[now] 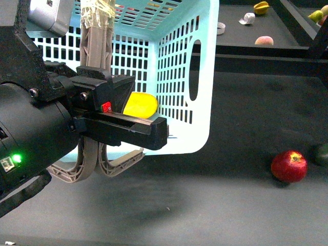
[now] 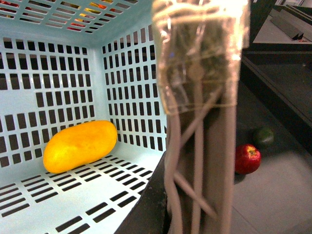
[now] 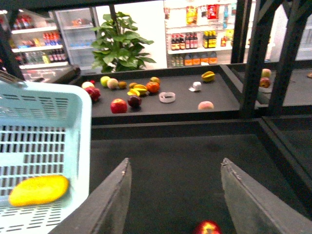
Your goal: Pick mango with right arm and hold basket with left
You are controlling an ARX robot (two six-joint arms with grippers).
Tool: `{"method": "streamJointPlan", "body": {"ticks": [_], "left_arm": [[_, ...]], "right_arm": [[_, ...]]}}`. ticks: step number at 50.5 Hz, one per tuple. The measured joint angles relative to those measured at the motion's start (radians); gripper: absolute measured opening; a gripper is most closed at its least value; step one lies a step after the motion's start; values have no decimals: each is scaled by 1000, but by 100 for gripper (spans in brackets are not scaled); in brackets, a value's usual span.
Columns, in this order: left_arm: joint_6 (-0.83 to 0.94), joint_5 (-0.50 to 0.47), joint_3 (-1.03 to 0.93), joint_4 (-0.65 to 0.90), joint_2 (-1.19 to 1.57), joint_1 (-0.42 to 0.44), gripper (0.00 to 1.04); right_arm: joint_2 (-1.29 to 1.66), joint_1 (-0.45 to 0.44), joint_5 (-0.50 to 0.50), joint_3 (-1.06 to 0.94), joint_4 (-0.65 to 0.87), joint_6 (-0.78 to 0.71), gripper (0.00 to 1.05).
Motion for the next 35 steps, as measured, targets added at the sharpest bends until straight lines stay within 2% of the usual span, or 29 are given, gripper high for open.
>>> {"method": "streamJointPlan", "body": {"ticks": [4,10,15,17,19,22,26,35], "left_arm": [[2,0,0,0,0,0,5],[-2,1,0,0,0,0,5],[1,1,0,0,0,0,5],[0,1,0,0,0,0,5],[0,1,0,0,0,0,5],[-1,1,0,0,0,0,5],[1,2,0,0,0,-1,5],[0,0,0,0,0,0,5]], "right_arm": [[-106,-43,-51,-18,-105,-36,36],[-150,-115,-116,-24,-117,-51,13],[-161,-150,-149,-32,-122,-58,1],[-165,-163,-159,-35,-125,-58,2],[-174,-209,-238,-38,-132,-59,2],[-181,-276,-300,-42,-135,-59,2],[-207,-316,-304,-65,-134,-59,2],[-219,-322,-314,-82,-135,-59,2]]}}
